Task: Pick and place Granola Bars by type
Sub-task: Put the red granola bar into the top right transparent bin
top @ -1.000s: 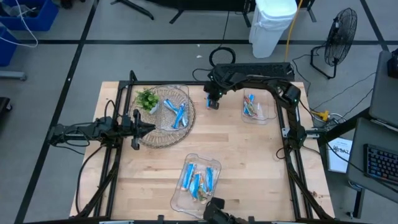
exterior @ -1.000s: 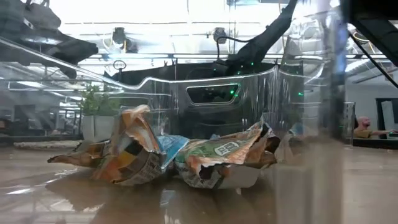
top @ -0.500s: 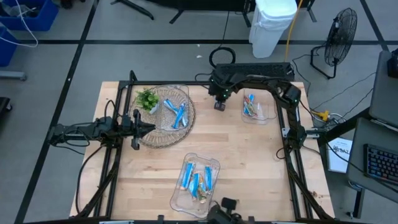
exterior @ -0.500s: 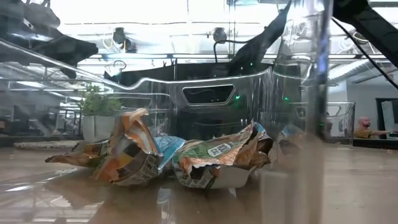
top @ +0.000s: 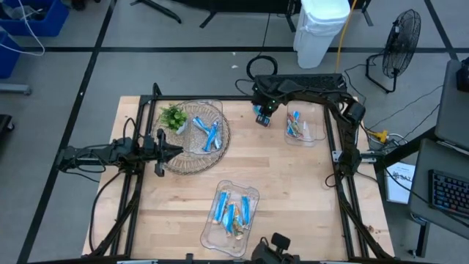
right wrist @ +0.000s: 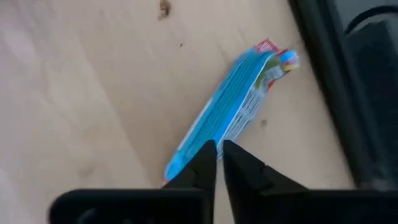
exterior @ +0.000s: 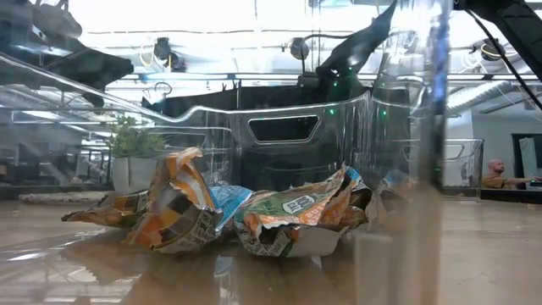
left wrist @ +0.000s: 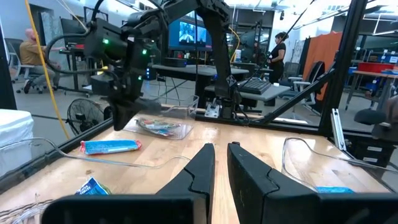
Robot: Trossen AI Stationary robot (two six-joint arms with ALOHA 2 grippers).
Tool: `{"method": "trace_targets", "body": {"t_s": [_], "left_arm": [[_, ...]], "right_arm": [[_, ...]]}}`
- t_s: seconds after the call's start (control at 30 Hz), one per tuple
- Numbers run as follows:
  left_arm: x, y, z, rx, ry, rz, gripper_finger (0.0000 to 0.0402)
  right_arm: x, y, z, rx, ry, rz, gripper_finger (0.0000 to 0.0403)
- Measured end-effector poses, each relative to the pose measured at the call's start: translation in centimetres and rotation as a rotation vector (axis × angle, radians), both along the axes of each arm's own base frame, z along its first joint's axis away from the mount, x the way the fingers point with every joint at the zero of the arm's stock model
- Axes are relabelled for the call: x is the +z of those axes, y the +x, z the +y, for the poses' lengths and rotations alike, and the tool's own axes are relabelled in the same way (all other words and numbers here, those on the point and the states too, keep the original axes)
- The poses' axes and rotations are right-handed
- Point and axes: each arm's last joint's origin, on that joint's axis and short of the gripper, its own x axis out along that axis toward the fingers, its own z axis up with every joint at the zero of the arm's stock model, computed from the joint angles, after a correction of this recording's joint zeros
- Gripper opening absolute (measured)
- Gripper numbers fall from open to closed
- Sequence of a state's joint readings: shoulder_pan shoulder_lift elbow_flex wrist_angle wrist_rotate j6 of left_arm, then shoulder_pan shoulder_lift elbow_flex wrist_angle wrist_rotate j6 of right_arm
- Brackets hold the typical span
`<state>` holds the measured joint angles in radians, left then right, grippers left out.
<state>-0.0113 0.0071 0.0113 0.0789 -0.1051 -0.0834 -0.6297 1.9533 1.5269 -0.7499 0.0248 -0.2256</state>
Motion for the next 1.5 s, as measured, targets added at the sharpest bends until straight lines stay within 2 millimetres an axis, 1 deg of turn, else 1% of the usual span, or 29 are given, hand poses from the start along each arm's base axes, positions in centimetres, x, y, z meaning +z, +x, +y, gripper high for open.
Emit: {"method": "trace_targets", "body": {"t_s": [0.13,0.23,0.33,0.43,0.57,0.7,0.83,0.93,1.1,1.13,1.2,1.27,1.33,1.4,1.5], "left_arm": [[0.0,0.0,0.0,0.000,0.000,0.000,0.0049],[0.0,0.0,0.0,0.000,0.000,0.000,0.0049],[0.0,0.0,0.0,0.000,0.000,0.000,0.0049],[0.0,0.0,0.0,0.000,0.000,0.000,0.0049],[0.0,0.0,0.0,0.000,0.000,0.000,0.0049],[0.0,0.0,0.0,0.000,0.000,0.000,0.0049],[0.0,0.0,0.0,0.000,0.000,0.000,0.0049],[0.0,0.0,0.0,0.000,0.000,0.000,0.0049],[0.0,0.0,0.0,0.000,0.000,0.000,0.0049],[0.0,0.0,0.0,0.000,0.000,0.000,0.0049],[0.0,0.0,0.0,0.000,0.000,0.000,0.0049],[0.0,0.0,0.0,0.000,0.000,0.000,0.0049],[0.0,0.0,0.0,0.000,0.000,0.000,0.0049],[0.0,0.0,0.0,0.000,0.000,0.001,0.0049],[0.0,0.0,0.0,0.000,0.000,0.000,0.0049]], "right_arm": [[-0.1,-0.8,-0.4,-0.040,0.089,-0.015,0.0078],[-0.8,-1.2,-0.4,-0.075,0.111,-0.013,0.0131],[-1.7,-1.5,-0.1,-0.075,0.118,-0.003,0.0173],[-2.6,-1.5,0.0,-0.075,0.103,-0.025,0.0199],[-3.6,-1.6,0.1,-0.101,0.099,-0.057,0.0209],[-4.7,-2.0,0.4,-0.104,0.115,-0.063,0.0199],[-5.2,-2.2,0.5,-0.111,0.097,-0.050,0.0169],[-5.2,-2.2,0.5,-0.106,0.094,-0.052,0.0128],[-5.1,-2.0,0.5,-0.074,0.075,-0.062,0.0031],[-5.1,-2.0,0.6,-0.059,0.070,-0.060,0.0019],[-4.8,-1.9,0.8,-0.032,0.063,-0.059,0.0015],[-4.0,-1.8,1.2,-0.006,0.044,-0.071,0.0016],[-2.6,-1.7,1.7,0.023,0.016,-0.098,0.0011],[-0.9,-1.9,2.1,0.036,-0.016,-0.139,0.0007],[2.4,-2.5,2.9,0.046,-0.070,-0.211,0.0008]]}}
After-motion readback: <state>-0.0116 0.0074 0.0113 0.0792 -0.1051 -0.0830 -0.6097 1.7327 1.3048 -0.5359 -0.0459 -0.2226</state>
